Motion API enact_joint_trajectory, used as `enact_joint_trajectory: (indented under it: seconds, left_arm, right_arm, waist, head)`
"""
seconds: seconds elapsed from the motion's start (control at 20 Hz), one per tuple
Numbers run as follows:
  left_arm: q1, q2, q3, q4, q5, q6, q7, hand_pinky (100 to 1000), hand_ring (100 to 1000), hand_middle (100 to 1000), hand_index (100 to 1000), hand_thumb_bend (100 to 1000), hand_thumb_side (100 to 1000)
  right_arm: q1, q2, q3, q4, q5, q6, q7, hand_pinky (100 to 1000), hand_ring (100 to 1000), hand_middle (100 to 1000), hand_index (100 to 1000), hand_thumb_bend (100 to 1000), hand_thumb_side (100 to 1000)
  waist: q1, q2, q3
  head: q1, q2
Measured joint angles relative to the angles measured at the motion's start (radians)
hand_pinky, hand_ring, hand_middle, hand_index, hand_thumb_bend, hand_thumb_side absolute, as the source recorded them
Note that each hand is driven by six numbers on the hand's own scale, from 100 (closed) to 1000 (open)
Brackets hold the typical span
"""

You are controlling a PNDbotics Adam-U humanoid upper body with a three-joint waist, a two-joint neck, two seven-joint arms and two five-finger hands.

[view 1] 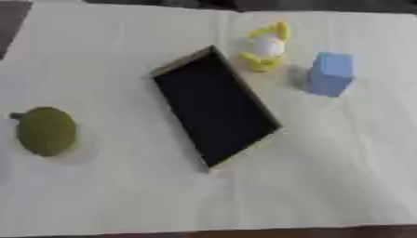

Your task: Pick up objects on the table and place them in the box.

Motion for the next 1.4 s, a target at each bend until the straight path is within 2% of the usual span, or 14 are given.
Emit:
enact_joint_trajectory:
  seconds: [0.2, 0.35, 0.5, 0.75, 1.05, 1.2, 1.4]
  left_arm:
    - [0.004, 0.0, 0.002, 0.0, 0.0, 0.0, 0.0, 936, 855, 661, 869, 100, 617]
    - [0.008, 0.001, 0.005, 0.0, -0.001, 0.0, 0.0, 935, 855, 661, 870, 100, 613]
    - [0.016, 0.01, 0.005, 0.0, -0.005, 0.0, 0.0, 935, 856, 661, 870, 100, 612]
    - [0.025, 0.019, 0.005, 0.0, -0.008, -0.001, -0.002, 936, 857, 662, 870, 100, 610]
    - [0.033, 0.028, 0.005, 0.0, -0.012, -0.002, -0.005, 936, 857, 663, 870, 100, 608]
    - [0.034, 0.032, 0.004, 0.0, -0.013, -0.001, -0.009, 935, 858, 663, 870, 100, 608]
    - [0.035, 0.038, 0.003, 0.0, -0.014, -0.001, -0.011, 935, 858, 664, 870, 100, 608]
  right_arm:
    - [0.004, -0.004, 0.0, 0.0, 0.001, 0.0, -0.001, 876, 783, 627, 792, 100, 531]
    - [0.014, -0.044, 0.001, 0.0, 0.02, 0.004, -0.001, 880, 803, 650, 804, 100, 470]
    - [0.024, -0.136, 0.019, 0.0, 0.065, 0.023, 0.011, 882, 816, 675, 813, 100, 470]
    - [0.014, -0.306, 0.056, 0.0, 0.152, 0.061, 0.013, 898, 853, 744, 844, 100, 416]
    - [-0.065, -0.462, 0.121, 0.069, 0.232, 0.085, 0.032, 900, 877, 776, 862, 100, 279]
    - [-0.12, -0.5, 0.165, 0.135, 0.274, 0.078, 0.064, 904, 892, 794, 871, 100, 230]
    - [-0.205, -0.511, 0.229, 0.242, 0.349, 0.053, 0.134, 904, 902, 808, 879, 100, 201]
  waist:
    - [-0.004, 0.0, 0.0]
    - [-0.006, 0.0, 0.0]
    - [-0.013, 0.0, -0.002]
    - [-0.018, 0.0, -0.007]
    - [-0.026, 0.0, -0.007]
    - [-0.029, -0.001, -0.007]
    - [-0.032, -0.004, -0.006]
  head:
    - [0.0, -0.004]
    - [0.003, -0.004]
    - [0.006, -0.004]
    - [0.008, -0.004]
    - [0.01, -0.004]
    - [0.01, -0.004]
    - [0.012, -0.004]
